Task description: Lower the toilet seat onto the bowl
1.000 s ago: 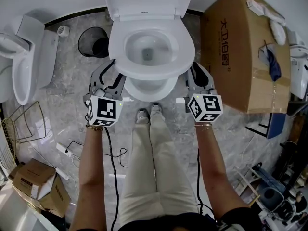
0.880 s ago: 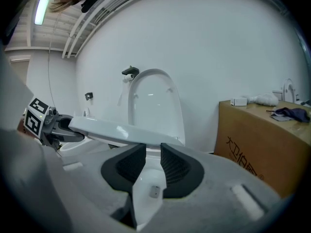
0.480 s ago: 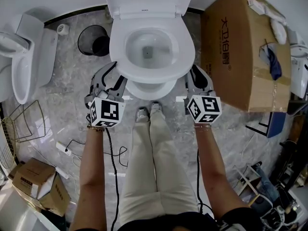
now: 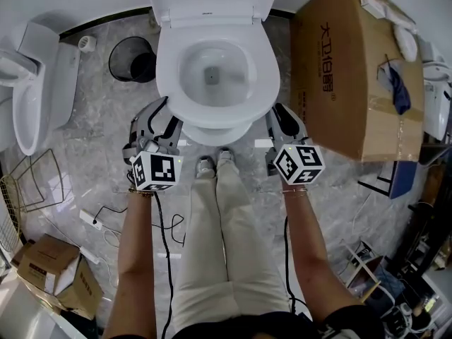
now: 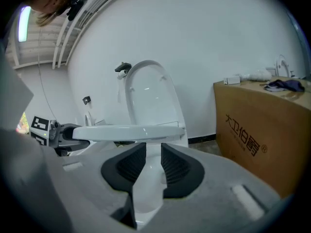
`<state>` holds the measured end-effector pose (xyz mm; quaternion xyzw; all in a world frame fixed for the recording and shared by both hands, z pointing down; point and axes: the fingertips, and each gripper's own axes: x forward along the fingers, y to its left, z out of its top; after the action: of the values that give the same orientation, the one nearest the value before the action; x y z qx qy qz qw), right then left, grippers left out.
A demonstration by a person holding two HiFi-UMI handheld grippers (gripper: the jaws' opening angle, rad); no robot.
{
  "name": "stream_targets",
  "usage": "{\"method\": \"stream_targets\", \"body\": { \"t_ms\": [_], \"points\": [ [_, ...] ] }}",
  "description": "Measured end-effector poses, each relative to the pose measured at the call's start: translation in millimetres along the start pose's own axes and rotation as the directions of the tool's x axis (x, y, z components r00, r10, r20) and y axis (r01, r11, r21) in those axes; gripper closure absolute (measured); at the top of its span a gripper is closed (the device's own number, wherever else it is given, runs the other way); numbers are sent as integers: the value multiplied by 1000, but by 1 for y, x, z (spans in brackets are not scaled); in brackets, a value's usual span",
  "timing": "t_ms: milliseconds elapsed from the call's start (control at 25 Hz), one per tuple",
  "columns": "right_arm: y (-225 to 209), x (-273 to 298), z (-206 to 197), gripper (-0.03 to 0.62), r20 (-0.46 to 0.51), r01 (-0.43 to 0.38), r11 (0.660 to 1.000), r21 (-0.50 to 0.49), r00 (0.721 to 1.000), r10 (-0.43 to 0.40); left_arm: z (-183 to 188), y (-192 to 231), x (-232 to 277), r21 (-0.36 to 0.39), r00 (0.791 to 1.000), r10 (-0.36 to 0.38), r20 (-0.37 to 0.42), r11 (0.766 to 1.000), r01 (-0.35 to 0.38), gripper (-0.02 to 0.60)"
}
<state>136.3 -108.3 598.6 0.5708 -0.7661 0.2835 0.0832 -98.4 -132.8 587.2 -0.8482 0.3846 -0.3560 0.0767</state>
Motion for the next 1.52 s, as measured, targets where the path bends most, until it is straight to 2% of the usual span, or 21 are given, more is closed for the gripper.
{"method": "stream_targets", "body": {
  "t_ms": [80,160,240,320,400,480,560,600,680,840,880,960,1040,1160,1240,1280,1320,1360,1400,1440,1520],
  "points": [
    [-3,-5,-3,497,7,-14,998,61,1000,13,0,1,0,-12,1000,10,19,1000,-10,396],
    [-5,-12,-4,497,25,-53,985,164,998,49,-1,-1,0,-8,1000,9,18,1000,-9,396],
    [-1,-19,-2,476,66,-129,948,290,991,115,-3,-4,1,4,1000,4,9,1000,-4,396],
    [5,-24,2,427,119,-212,891,402,977,179,-4,-5,1,11,1000,2,6,1000,-2,396],
    [11,-25,3,375,159,-265,806,529,964,213,-5,-5,0,16,1000,3,6,1000,-3,396],
    [14,-23,5,361,209,-305,678,669,952,223,-7,-7,0,22,1000,7,2,1000,-7,396],
    [19,-18,12,361,276,-358,557,749,933,229,-9,-10,0,36,1000,11,-9,999,-11,396],
    [21,-16,13,361,294,-371,525,766,928,227,-10,-12,0,47,1000,12,-16,999,-11,396],
    [22,-11,10,361,290,-362,511,779,932,219,-14,-16,0,76,999,13,-36,997,-10,396],
    [23,-7,4,388,259,-338,540,771,941,218,-19,-20,1,107,997,15,-80,994,-7,396],
    [23,-7,3,397,254,-333,546,769,943,217,-21,-21,1,75,996,8,-84,997,-1,394],
    [23,-6,0,410,247,-327,547,771,945,216,-26,-21,-1,-59,996,-18,-84,998,13,331],
    [22,-7,-1,415,245,-324,539,777,945,216,-33,-22,-5,-197,996,-42,-84,980,25,330],
    [22,-7,-5,419,237,-320,537,781,946,220,-45,-30,-10,-321,992,-92,-91,945,58,319],
    [22,-7,-7,421,230,-318,535,782,947,226,-47,-42,-13,-423,984,-166,-61,897,125,318],
    [22,-7,-8,421,225,-315,536,784,947,227,-47,-48,-15,-489,977,-210,-35,856,166,318],
    [22,-8,-10,421,219,-310,537,784,949,228,-46,-54,-17,-559,968,-253,-3,803,208,318],
    [21,-7,-11,421,214,-307,539,784,949,230,-46,-59,-19,-629,956,-290,33,737,246,318],
    [21,-7,-12,421,210,-305,540,784,950,232,-45,-63,-21,-698,945,-319,73,660,277,318],
    [21,-7,-13,421,206,-304,541,784,950,235,-44,-66,-23,-763,934,-336,117,572,302,318],
    [21,-7,-15,421,199,-302,547,780,950,240,-39,-65,-26,-863,920,-327,214,377,335,318]
  ]
}}
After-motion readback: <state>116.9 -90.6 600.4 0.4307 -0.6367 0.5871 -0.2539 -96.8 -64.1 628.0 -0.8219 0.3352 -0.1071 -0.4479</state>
